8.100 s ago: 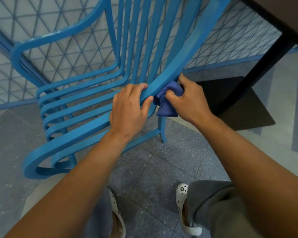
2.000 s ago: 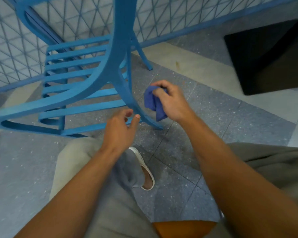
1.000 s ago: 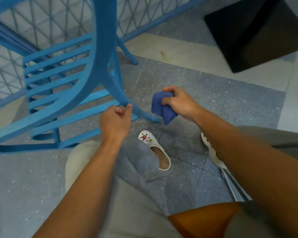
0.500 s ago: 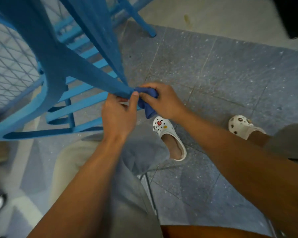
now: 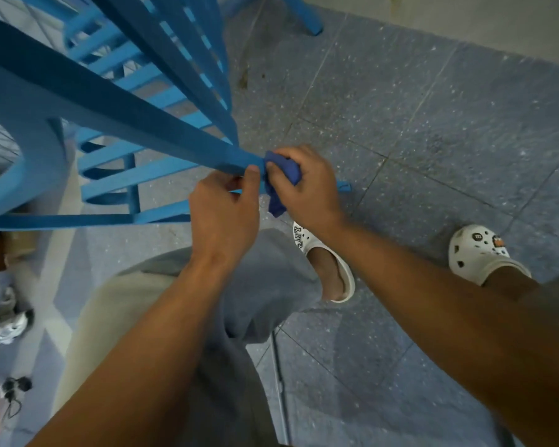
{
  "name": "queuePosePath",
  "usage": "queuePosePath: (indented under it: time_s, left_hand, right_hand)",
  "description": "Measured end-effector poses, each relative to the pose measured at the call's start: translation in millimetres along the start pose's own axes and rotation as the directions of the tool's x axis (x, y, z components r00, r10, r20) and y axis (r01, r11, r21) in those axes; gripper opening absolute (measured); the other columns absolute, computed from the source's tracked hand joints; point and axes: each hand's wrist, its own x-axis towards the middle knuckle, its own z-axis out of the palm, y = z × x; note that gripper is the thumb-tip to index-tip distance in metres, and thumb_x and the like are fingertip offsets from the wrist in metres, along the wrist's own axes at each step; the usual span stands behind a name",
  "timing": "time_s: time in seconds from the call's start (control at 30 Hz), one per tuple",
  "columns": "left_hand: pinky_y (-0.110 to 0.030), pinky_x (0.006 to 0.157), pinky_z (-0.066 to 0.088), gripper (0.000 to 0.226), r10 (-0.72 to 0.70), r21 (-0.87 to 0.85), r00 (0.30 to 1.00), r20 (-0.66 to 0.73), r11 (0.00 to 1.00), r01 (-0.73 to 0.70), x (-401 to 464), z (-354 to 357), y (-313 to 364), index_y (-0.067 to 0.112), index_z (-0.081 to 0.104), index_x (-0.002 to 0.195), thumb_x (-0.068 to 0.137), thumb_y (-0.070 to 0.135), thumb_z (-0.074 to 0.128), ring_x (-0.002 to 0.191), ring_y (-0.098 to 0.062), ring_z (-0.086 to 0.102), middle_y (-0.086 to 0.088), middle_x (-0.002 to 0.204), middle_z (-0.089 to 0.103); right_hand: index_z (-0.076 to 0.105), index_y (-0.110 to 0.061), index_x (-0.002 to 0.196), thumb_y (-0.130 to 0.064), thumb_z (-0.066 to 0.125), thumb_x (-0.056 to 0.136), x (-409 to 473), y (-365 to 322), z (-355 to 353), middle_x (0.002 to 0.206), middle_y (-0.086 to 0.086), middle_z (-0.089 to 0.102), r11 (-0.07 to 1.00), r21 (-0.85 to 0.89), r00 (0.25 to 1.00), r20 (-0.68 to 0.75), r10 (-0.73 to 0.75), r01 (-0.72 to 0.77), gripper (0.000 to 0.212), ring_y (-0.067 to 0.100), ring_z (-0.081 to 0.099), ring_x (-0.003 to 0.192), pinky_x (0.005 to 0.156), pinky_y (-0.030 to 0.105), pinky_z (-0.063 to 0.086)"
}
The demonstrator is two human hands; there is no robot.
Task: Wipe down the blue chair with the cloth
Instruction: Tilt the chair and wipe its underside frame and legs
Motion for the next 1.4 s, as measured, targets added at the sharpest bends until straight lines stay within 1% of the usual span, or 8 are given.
queuePosePath:
  time_s: [0.13, 0.37, 0.53, 0.7, 0.87, 1.07, 1.13, 1.4]
  left_hand:
    - [-0.011, 0.052, 0.033, 0.051, 0.012, 0.004, 1.000, -0.004, 1.000, -0.012, 2.2, 5.2, 1.4, 0.022, 0.050, 0.055, 0.100, 0.046, 0.052, 0.050, -0.002, 0.054, 0.010, 0.049, 0.051]
    - [-0.015, 0.052, 0.035, 0.058, 0.025, 0.022, 0.999, 0.027, 0.999, -0.025, 7.1, 11.6, -5.1, 0.014, 0.047, 0.053, 0.100, 0.047, 0.051, 0.055, -0.008, 0.055, 0.001, 0.050, 0.052]
    - [-0.012, 0.052, 0.035, 0.053, 0.067, 0.037, 0.995, 0.071, 0.997, -0.070, 8.0, 22.2, -11.8, 0.019, 0.051, 0.056, 0.102, 0.046, 0.051, 0.055, -0.005, 0.057, 0.007, 0.048, 0.051]
    - [-0.013, 0.052, 0.036, 0.050, 0.093, 0.026, 0.991, 0.092, 0.995, -0.096, 11.4, 28.7, -19.7, 0.018, 0.062, 0.065, 0.104, 0.046, 0.046, 0.056, -0.004, 0.059, 0.009, 0.055, 0.058]
    - [-0.043, 0.072, 0.051, 0.065, 0.066, 0.012, 0.992, 0.103, 0.998, -0.068, 9.5, 32.5, -19.1, 0.005, 0.070, 0.088, 0.103, 0.056, 0.032, 0.074, -0.025, 0.067, -0.008, 0.080, 0.072]
    - [-0.035, 0.069, 0.052, 0.065, 0.035, 0.011, 0.992, 0.120, 0.999, -0.037, 8.5, 34.7, -18.3, 0.009, 0.068, 0.087, 0.105, 0.056, 0.026, 0.071, -0.020, 0.066, -0.003, 0.076, 0.069]
    - [-0.017, 0.059, 0.044, 0.060, 0.039, 0.012, 0.992, 0.117, 0.999, -0.040, 10.3, 34.5, -18.3, 0.010, 0.067, 0.082, 0.106, 0.051, 0.030, 0.065, -0.012, 0.062, 0.003, 0.069, 0.064]
    - [-0.021, 0.065, 0.035, 0.054, -0.006, 0.045, 0.994, 0.112, 0.999, 0.001, 8.1, 42.1, -15.4, 0.019, 0.067, 0.079, 0.103, 0.055, 0.034, 0.068, -0.007, 0.060, 0.009, 0.069, 0.062]
  right_hand:
    - [0.073, -0.016, 0.095, -0.022, 0.068, 0.092, -8.0, 20.7, -5.0, 0.093, -0.001, 0.069, 0.989, -0.022, 0.989, -0.015, 0.146, -0.146, 0.008, 0.007, 0.061, 0.084, 0.077, 0.036, 0.051]
    - [0.072, -0.009, 0.101, -0.015, 0.071, 0.091, -20.2, 7.2, 12.0, 0.093, 0.002, 0.067, 0.999, 0.032, 0.993, -0.112, 0.036, -0.033, 0.012, 0.012, 0.062, 0.086, 0.076, 0.027, 0.050]
    - [0.071, -0.016, 0.099, -0.021, 0.067, 0.093, -22.5, 31.0, 13.7, 0.094, 0.002, 0.069, 0.934, 0.126, 0.928, -0.124, 0.350, -0.336, 0.009, 0.013, 0.066, 0.086, 0.080, 0.043, 0.054]
    - [0.071, -0.014, 0.097, -0.023, 0.067, 0.097, -26.1, 2.8, 17.7, 0.091, -0.001, 0.068, 0.966, 0.171, 0.972, -0.100, 0.214, -0.195, 0.010, 0.013, 0.066, 0.087, 0.078, 0.031, 0.053]
    - [0.069, -0.017, 0.094, -0.027, 0.063, 0.099, -21.9, 31.2, 21.9, 0.088, 0.000, 0.069, 0.913, 0.199, 0.916, -0.118, 0.384, -0.357, 0.013, 0.013, 0.066, 0.084, 0.079, 0.036, 0.053]
    - [0.070, -0.014, 0.096, -0.025, 0.064, 0.099, -22.3, 16.2, 15.0, 0.087, -0.001, 0.070, 0.919, 0.204, 0.933, -0.052, 0.355, -0.338, 0.013, 0.010, 0.066, 0.083, 0.077, 0.028, 0.052]
    - [0.069, -0.012, 0.097, -0.022, 0.064, 0.099, -23.8, 4.2, 21.3, 0.089, 0.000, 0.069, 0.931, 0.242, 0.953, -0.064, 0.297, -0.274, 0.011, 0.010, 0.066, 0.083, 0.076, 0.025, 0.052]
    - [0.070, -0.014, 0.093, -0.022, 0.063, 0.099, -18.3, 48.7, 14.8, 0.086, 0.000, 0.069, 0.903, 0.147, 0.899, -0.118, 0.422, -0.404, 0.012, 0.010, 0.065, 0.084, 0.078, 0.030, 0.050]
